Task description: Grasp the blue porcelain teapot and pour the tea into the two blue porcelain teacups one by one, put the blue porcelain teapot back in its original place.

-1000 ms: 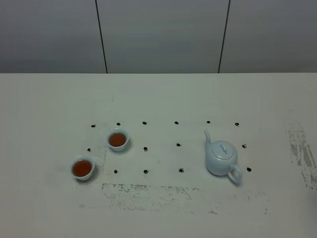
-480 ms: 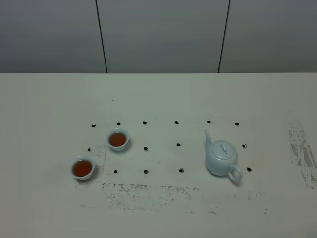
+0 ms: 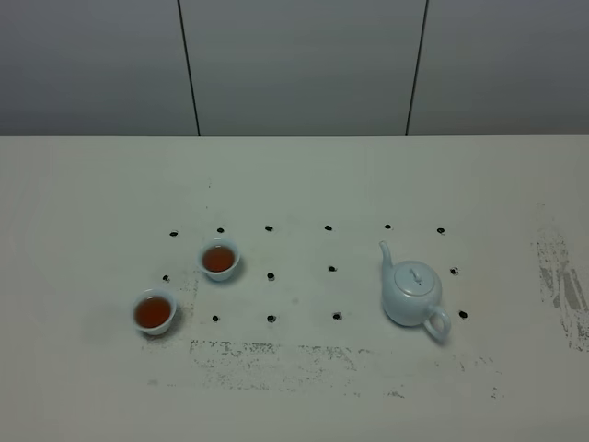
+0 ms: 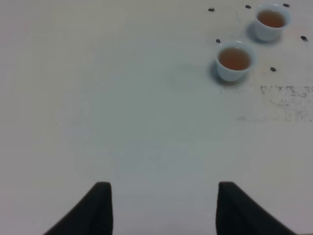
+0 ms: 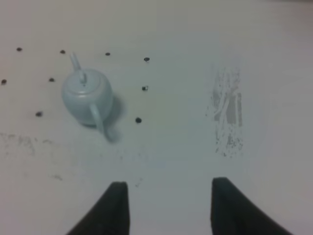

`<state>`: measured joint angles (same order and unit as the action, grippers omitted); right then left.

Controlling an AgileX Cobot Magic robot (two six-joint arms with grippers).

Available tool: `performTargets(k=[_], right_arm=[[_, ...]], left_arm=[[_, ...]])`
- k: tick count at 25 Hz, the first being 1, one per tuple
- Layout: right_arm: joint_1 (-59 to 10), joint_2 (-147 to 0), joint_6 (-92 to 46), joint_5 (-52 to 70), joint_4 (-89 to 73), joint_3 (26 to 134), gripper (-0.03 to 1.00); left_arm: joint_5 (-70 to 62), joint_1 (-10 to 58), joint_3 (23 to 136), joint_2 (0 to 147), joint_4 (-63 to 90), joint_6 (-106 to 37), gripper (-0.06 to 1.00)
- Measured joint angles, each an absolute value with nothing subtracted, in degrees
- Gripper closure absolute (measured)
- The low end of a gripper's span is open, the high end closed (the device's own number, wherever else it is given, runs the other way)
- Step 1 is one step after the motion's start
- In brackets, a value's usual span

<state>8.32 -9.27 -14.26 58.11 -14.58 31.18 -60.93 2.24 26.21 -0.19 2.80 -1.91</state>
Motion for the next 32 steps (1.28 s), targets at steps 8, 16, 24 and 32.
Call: performTargets(k=[8, 16, 24, 32], right_arm=[[8.3, -0.6, -14.4, 56.5, -14.1, 30.9, 0.67], [8.3, 0.4, -14.7, 56.1, -14.1, 30.6, 0.73], [8.3, 0.4, -14.7, 56.0, -14.1, 30.6, 0.74], [8.3, 0.4, -14.7, 56.0, -14.9, 30.6, 0.74]], left_arm=[[-60.9, 2.2, 26.2, -0.2, 2.8, -1.9, 0.49], [-60.9, 2.2, 26.2, -0.2, 2.8, -1.9, 0.49], [-60.9, 2.2, 26.2, -0.2, 2.8, -1.9, 0.49], [-60.9, 2.2, 26.2, -0.2, 2.8, -1.9, 0.49]])
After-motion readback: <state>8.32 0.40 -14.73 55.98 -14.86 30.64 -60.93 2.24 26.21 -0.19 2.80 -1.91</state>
